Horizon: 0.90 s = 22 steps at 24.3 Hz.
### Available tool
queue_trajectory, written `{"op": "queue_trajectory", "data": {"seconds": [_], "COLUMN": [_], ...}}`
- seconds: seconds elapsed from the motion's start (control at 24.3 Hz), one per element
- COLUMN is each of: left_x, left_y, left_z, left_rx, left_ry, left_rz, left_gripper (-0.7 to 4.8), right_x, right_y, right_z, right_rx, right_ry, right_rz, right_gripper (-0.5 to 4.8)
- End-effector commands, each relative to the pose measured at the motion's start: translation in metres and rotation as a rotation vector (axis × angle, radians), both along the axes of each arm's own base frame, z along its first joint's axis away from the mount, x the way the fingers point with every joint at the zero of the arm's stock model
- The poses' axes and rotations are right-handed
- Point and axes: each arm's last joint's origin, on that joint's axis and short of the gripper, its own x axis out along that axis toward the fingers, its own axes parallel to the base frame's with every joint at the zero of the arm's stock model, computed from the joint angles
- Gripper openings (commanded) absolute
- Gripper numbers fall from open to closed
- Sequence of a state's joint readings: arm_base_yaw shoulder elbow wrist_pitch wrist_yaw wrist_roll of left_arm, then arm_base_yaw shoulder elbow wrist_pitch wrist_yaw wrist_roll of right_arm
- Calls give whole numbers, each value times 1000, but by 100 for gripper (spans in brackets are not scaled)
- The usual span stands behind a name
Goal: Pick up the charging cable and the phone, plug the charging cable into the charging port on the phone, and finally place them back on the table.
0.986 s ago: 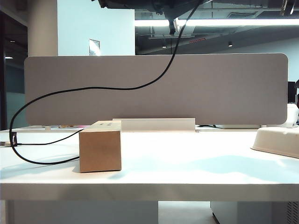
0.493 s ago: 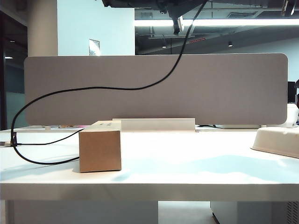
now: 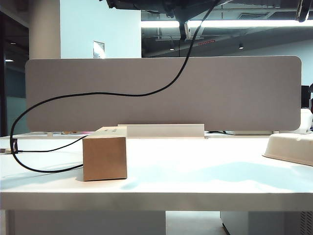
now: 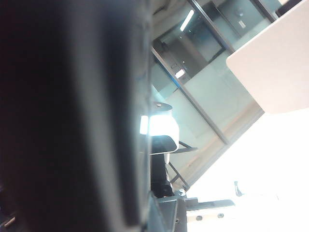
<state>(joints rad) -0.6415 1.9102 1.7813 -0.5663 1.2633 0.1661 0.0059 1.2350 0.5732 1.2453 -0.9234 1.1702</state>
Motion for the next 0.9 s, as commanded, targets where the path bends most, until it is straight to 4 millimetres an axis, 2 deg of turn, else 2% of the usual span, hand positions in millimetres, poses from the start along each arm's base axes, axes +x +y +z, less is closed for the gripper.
{"op": "queue_trajectory", "data": {"seconds": [0.04,0.29,0.66,0.7,0.74,0.78,0.9], "left_x": [1,7,6,6,7,6,4], "left_y": [0,6,5,7,9,12,16], "left_z": [7,6,6,3,1,-4,-12], "left_rx": [-24,11,17,57,90,161,268], "left_ry": [-43,-20,-20,-4,5,2,-57], "left_rz": [12,66,74,104,132,179,226], "left_gripper": [-6,-6,-5,8,44,118,135], "right_x": [-1,0,3,4,4,5,9], "right_y": [2,3,3,2,2,1,0], "right_z": [0,-4,-10,-10,-10,-10,-14], "right_rx": [-36,-78,-110,-104,-100,-85,-84], "right_ry": [7,29,50,40,35,44,70], "right_rz": [55,97,78,45,25,-5,-72], "right_gripper": [-5,-5,-5,-5,-5,-5,-5]}}
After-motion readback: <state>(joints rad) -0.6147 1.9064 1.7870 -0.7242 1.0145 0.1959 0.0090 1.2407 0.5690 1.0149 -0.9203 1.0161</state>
